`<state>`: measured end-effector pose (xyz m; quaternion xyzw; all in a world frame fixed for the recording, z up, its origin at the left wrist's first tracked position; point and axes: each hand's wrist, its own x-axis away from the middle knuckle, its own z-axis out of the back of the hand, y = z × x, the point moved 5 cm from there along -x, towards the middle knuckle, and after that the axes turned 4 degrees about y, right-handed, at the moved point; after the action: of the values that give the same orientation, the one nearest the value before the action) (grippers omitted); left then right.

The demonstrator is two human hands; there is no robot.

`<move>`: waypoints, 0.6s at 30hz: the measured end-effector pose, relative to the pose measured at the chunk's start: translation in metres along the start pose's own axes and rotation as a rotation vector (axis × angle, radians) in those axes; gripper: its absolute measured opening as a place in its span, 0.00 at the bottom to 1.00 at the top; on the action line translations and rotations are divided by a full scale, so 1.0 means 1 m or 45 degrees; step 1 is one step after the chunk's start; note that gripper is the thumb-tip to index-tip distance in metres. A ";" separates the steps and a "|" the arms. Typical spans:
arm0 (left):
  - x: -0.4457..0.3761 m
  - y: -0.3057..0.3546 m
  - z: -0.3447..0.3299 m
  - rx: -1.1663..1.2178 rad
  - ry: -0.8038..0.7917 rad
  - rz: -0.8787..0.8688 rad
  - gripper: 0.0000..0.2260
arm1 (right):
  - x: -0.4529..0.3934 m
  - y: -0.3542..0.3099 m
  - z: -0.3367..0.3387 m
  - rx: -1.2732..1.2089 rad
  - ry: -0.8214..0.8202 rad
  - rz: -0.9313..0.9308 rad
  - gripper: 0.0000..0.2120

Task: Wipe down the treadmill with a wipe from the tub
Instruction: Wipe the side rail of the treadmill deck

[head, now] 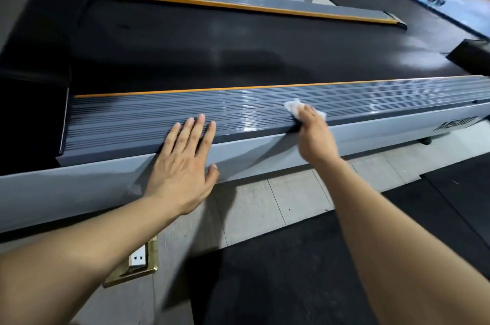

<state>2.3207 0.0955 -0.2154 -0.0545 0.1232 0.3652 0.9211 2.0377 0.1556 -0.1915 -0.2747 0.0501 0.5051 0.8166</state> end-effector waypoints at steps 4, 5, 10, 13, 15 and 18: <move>-0.004 0.009 0.001 -0.009 -0.020 0.109 0.36 | -0.007 0.008 0.003 0.053 0.006 -0.121 0.30; -0.009 0.013 0.001 0.018 -0.003 0.142 0.35 | -0.004 -0.013 -0.001 -0.010 0.011 -0.009 0.30; -0.050 0.027 0.003 0.146 0.175 0.202 0.30 | 0.029 -0.107 -0.048 -0.282 -0.212 0.530 0.22; -0.075 0.020 0.002 0.085 0.167 0.195 0.31 | 0.009 -0.086 -0.035 -0.337 -0.260 0.463 0.21; -0.081 0.016 -0.005 0.011 0.078 0.188 0.34 | -0.019 -0.042 -0.009 -0.300 -0.164 0.169 0.17; -0.084 0.018 -0.010 -0.004 0.069 0.253 0.34 | -0.050 0.032 0.019 -0.004 -0.073 -0.333 0.26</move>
<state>2.2476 0.0518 -0.2029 -0.0533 0.1522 0.4535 0.8766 1.9827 0.1361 -0.1699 -0.2657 -0.0101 0.4022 0.8761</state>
